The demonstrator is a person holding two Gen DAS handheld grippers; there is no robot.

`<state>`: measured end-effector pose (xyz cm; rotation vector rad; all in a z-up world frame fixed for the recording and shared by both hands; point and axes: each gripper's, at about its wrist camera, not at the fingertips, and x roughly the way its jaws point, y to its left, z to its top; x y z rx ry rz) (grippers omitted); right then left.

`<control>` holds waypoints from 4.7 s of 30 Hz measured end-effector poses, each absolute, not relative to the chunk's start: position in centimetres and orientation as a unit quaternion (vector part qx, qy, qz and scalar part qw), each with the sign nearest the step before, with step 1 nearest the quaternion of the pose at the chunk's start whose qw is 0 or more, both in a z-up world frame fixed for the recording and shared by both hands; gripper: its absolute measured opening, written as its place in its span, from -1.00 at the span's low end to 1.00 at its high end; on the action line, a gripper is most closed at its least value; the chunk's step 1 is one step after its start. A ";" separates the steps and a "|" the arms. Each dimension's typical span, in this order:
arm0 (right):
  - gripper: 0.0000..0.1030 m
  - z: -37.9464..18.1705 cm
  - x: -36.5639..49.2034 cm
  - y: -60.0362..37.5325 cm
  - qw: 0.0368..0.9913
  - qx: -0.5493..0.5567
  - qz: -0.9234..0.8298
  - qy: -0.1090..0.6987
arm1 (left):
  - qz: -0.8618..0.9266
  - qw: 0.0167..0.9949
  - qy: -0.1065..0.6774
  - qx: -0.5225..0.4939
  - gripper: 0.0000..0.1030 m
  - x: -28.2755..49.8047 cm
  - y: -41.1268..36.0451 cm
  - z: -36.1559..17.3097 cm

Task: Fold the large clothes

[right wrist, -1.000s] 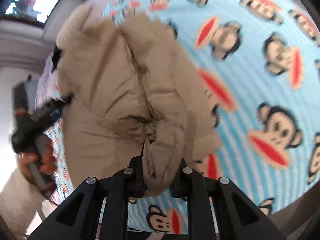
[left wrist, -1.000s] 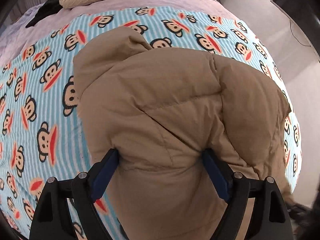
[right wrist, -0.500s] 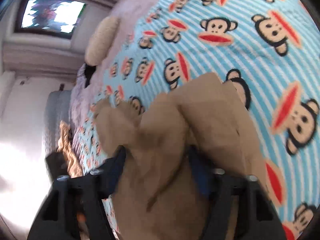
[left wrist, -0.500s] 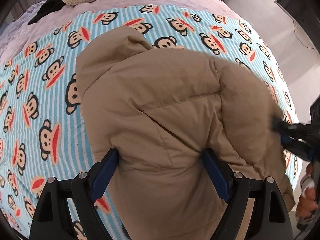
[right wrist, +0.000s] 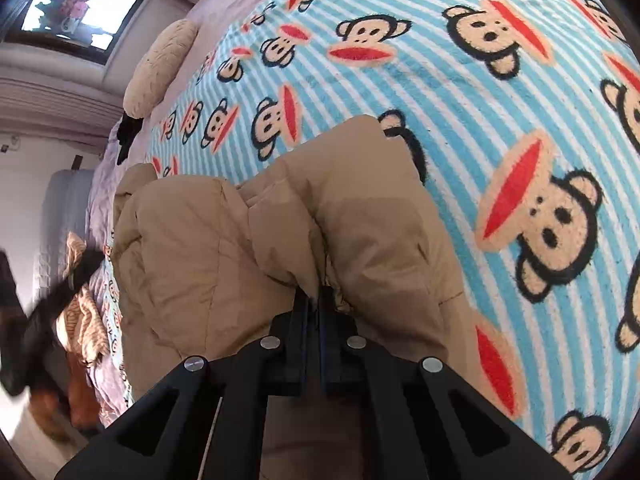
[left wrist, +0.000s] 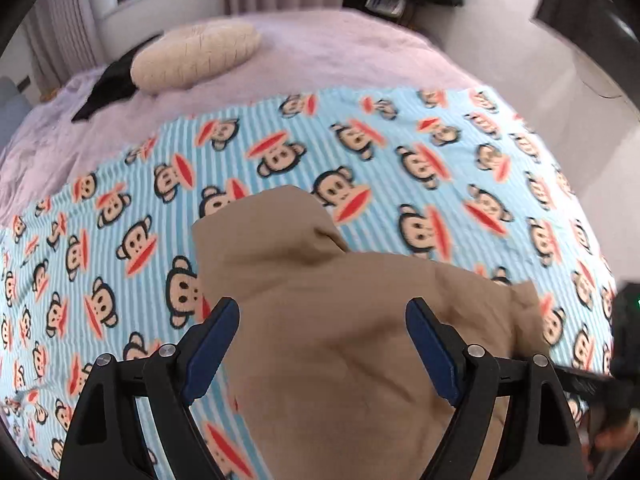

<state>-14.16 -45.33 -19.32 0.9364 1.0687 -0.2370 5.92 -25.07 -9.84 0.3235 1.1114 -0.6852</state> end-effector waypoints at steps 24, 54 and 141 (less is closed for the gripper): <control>-0.97 -18.3 -17.6 -37.7 0.756 0.390 -0.073 0.521 | -0.288 0.770 0.502 0.269 0.67 2.6 -29.8 -13.5; -0.86 -10.5 -17.9 -36.3 0.790 0.375 -0.092 0.477 | -0.329 0.757 0.531 0.192 0.99 -0.8 -16.9 -7.0; 0.99 -24.7 -10.3 -49.6 0.667 0.486 0.147 0.546 | -0.406 0.555 0.696 -0.208 0.99 3.4 -13.5 -23.0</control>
